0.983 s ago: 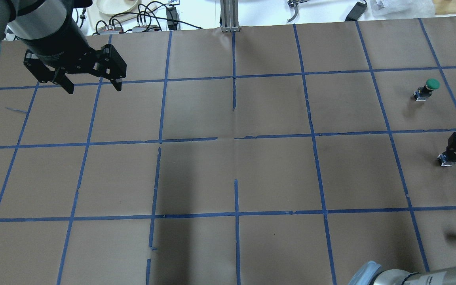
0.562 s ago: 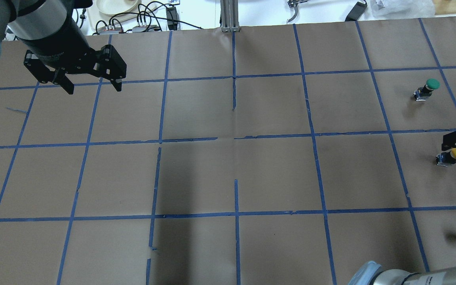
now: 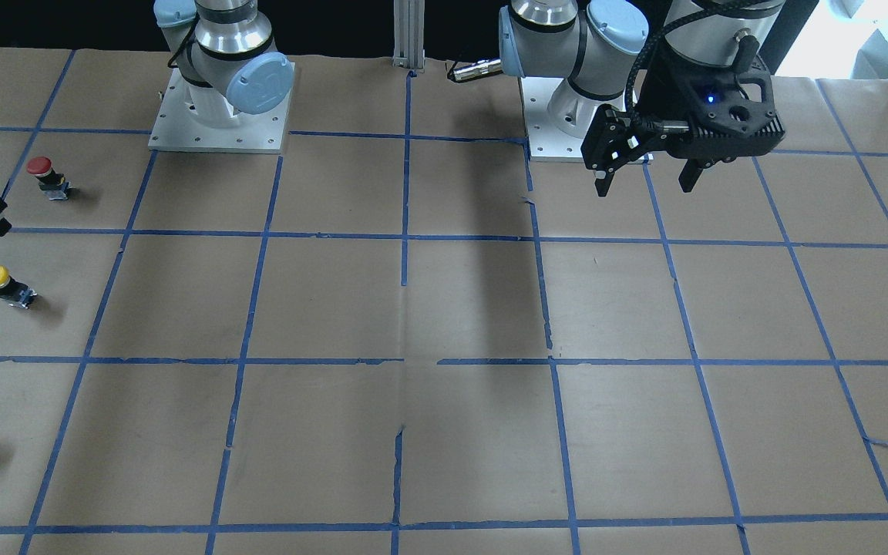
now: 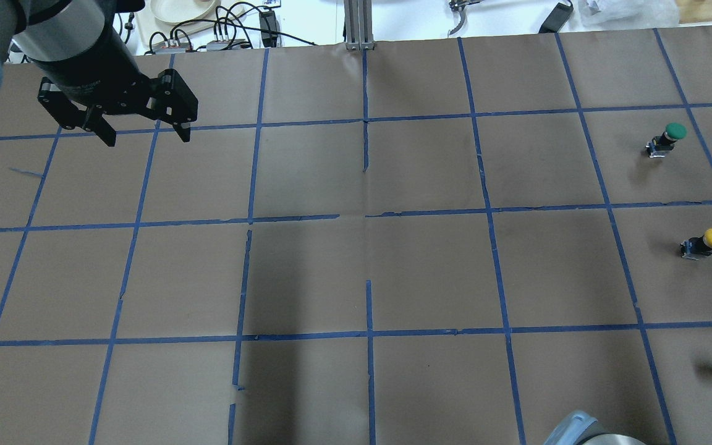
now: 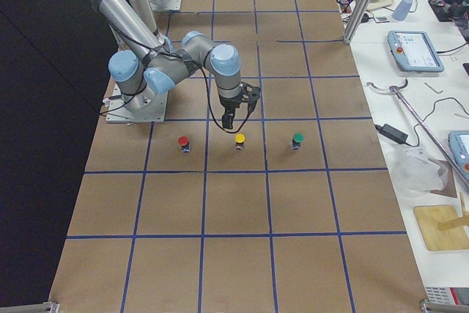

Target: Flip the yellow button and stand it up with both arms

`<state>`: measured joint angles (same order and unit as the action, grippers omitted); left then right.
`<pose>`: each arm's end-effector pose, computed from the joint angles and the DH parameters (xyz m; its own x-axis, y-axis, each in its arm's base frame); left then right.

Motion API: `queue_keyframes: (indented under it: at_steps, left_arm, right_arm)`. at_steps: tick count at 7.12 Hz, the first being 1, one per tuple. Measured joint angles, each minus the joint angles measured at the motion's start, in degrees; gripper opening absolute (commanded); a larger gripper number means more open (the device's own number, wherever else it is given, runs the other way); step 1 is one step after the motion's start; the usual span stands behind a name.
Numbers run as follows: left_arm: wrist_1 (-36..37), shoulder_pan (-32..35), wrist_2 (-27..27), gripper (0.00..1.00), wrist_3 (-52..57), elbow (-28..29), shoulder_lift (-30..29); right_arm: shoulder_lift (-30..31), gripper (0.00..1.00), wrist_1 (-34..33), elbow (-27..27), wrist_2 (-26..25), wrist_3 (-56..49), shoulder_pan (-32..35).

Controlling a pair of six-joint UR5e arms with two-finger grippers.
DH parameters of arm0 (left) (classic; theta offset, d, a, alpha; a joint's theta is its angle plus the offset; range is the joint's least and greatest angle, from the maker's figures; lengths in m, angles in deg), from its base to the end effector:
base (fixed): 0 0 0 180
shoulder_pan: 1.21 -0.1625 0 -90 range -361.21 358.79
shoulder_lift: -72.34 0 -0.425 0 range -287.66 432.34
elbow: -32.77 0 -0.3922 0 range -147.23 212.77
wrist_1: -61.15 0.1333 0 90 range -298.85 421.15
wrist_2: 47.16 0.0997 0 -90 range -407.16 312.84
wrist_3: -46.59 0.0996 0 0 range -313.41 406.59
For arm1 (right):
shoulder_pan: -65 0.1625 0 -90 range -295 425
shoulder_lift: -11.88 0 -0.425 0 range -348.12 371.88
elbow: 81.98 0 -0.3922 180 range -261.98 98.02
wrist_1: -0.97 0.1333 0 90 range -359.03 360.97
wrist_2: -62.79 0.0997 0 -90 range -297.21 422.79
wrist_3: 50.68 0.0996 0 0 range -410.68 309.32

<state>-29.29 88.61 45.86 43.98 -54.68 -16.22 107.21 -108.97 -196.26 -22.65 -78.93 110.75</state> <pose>-0.1265 -0.4866 0.5216 -0.9974 -0.0518 -0.0497 -0.0486 0.9967 -0.0642 -0.2009 -0.4086 0.3608 -0.9601 0.2729 -0.0618 0.2762 0.9597 -0.0528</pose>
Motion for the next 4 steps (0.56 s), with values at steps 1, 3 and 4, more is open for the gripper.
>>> queue_keyframes:
  at_steps: [1, 3, 4]
  left_arm:
    - [0.00, 0.00, 0.03, 1.00, 0.00, -0.01, -0.03]
    - [-0.04, -0.08, 0.06, 1.00, 0.06, -0.08, -0.08]
    - [-0.04, -0.06, 0.05, 1.00, 0.06, -0.08, -0.08]
  right_arm:
    - [3.91, 1.00, 8.49, 3.04, -1.06, 1.53, 2.38]
    - [9.36, 1.00, 20.14, 7.98, -3.85, 8.93, 11.64]
    - [10.63, 1.00, 23.19, 10.10, -4.32, 14.46, 17.79]
